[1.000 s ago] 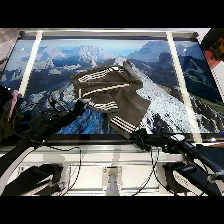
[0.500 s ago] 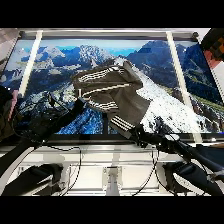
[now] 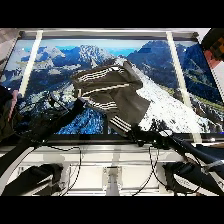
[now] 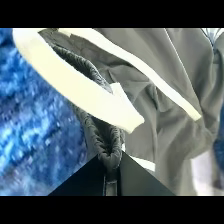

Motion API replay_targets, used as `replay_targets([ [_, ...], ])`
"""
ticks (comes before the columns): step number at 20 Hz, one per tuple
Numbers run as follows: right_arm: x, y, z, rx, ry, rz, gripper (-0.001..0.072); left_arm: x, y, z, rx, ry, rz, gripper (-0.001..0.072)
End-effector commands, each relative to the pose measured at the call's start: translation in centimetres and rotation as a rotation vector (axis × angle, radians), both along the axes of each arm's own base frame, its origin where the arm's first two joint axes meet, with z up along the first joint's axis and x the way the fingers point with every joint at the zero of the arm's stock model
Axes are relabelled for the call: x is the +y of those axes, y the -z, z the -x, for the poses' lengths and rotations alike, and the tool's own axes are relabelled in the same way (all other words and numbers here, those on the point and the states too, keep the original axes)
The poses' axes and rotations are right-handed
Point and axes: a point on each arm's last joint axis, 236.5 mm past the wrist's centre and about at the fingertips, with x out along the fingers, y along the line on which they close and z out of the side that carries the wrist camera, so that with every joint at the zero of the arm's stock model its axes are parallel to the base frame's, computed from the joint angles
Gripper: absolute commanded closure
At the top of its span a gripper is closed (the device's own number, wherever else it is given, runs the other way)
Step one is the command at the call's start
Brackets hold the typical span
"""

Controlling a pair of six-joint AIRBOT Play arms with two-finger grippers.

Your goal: Fold the clothes and pants, and hang the long-sleeved shirts on hangers.

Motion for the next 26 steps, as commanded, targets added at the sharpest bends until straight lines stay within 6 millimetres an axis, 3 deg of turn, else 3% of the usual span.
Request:
replay_targets([
  [1, -0.5, -1.9, -1.4, -0.057, 0.019, -0.028, 0.0705, 1.6, 0.7, -0.1, -0.030, 0.080, -0.166, 0.0678],
  [5, -5.9, -3.7, -5.4, -0.152, 0.142, 0.002, 0.0705, 6.4, 4.2, 1.9, 0.127, 0.114, -0.340, 0.0677],
  [8, -9.8, -3.7, -6.7, -0.151, 0.217, 0.019, 0.0706, 9.0, 4.9, 2.3, 0.153, 0.143, -0.431, 0.0677],
  [13, -11.2, -2.9, -6.3, -0.154, 0.192, 0.073, 0.0705, 9.2, 4.1, 1.8, 0.122, 0.136, -0.435, 0.0678],
  [17, -12.1, -4.4, -8.7, -0.215, 0.225, 0.095, 0.0705, 8.4, 2.0, -0.3, 0.018, 0.062, -0.343, 0.0677],
  [19, -12.1, -7.2, -11.0, -0.290, 0.223, 0.089, 0.0706, 8.0, -0.1, -1.6, -0.049, 0.050, -0.333, 0.0677],
  [21, -12.4, -11.6, -14.3, -0.413, 0.213, 0.104, 0.0706, 7.2, -4.4, -3.7, -0.141, 0.075, -0.353, 0.0678],
  [26, -14.8, -22.5, -23.5, -0.708, 0.210, 0.232, 0.0707, 5.4, -21.1, -10.7, -0.458, 0.059, -0.357, 0.0678],
])
